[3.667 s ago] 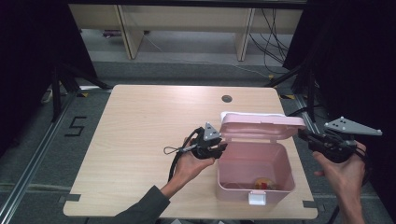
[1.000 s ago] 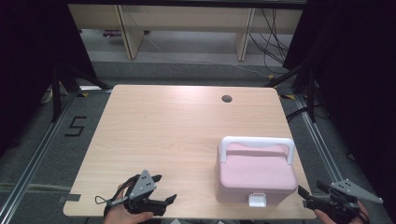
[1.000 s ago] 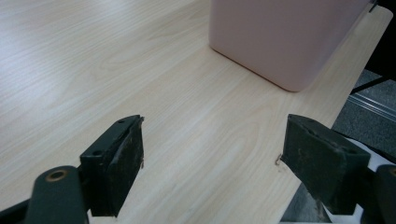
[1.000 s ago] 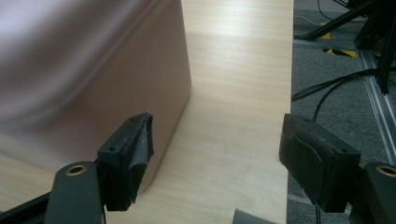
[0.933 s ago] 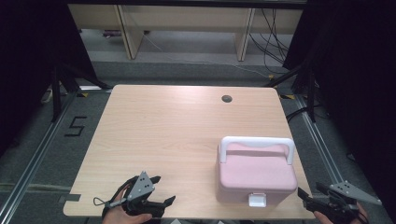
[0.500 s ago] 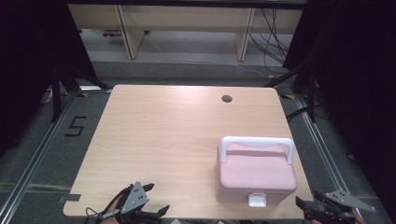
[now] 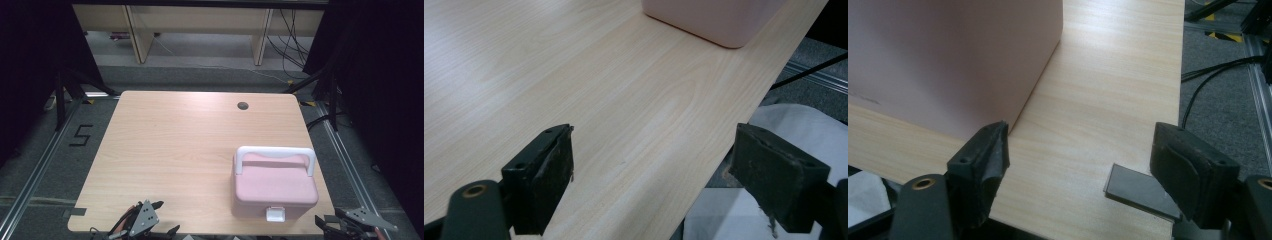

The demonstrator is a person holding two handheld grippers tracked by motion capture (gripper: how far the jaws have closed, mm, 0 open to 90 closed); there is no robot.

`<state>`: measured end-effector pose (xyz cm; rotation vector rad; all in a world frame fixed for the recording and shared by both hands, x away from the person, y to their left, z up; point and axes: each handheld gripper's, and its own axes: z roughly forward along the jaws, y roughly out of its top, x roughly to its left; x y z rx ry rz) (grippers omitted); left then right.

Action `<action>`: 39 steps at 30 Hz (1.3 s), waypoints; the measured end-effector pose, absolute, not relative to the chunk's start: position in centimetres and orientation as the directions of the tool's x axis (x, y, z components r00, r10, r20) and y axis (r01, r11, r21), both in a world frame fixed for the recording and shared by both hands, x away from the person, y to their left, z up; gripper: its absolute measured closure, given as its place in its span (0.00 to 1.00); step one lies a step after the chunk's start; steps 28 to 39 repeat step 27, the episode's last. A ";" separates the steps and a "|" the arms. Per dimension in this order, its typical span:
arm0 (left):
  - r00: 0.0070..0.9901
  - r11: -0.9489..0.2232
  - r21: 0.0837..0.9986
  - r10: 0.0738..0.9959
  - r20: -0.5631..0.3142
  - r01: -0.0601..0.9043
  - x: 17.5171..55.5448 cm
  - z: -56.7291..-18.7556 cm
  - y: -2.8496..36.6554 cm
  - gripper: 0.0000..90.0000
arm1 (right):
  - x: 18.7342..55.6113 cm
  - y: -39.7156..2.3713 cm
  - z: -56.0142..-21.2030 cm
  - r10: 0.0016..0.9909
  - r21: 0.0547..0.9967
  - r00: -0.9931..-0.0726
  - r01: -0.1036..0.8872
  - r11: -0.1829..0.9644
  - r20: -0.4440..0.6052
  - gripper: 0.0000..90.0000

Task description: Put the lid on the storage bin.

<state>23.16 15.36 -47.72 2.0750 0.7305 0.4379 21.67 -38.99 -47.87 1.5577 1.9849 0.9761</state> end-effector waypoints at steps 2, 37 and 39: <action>0.775 -0.487 0.811 0.628 0.068 0.324 23.2 -47.7 15.5 0.18 | 21.8 -39.2 -48.0 0.952 0.756 -0.300 0.636 0.156 0.057 0.26; 0.774 -0.510 0.795 0.627 0.083 0.328 23.2 -47.7 15.5 0.18 | 21.9 -39.6 -48.8 0.963 0.725 -0.256 0.678 0.122 0.078 0.22; 0.774 -0.510 0.795 0.627 0.083 0.328 23.2 -47.7 15.5 0.18 | 21.9 -39.6 -48.8 0.963 0.725 -0.256 0.678 0.122 0.078 0.22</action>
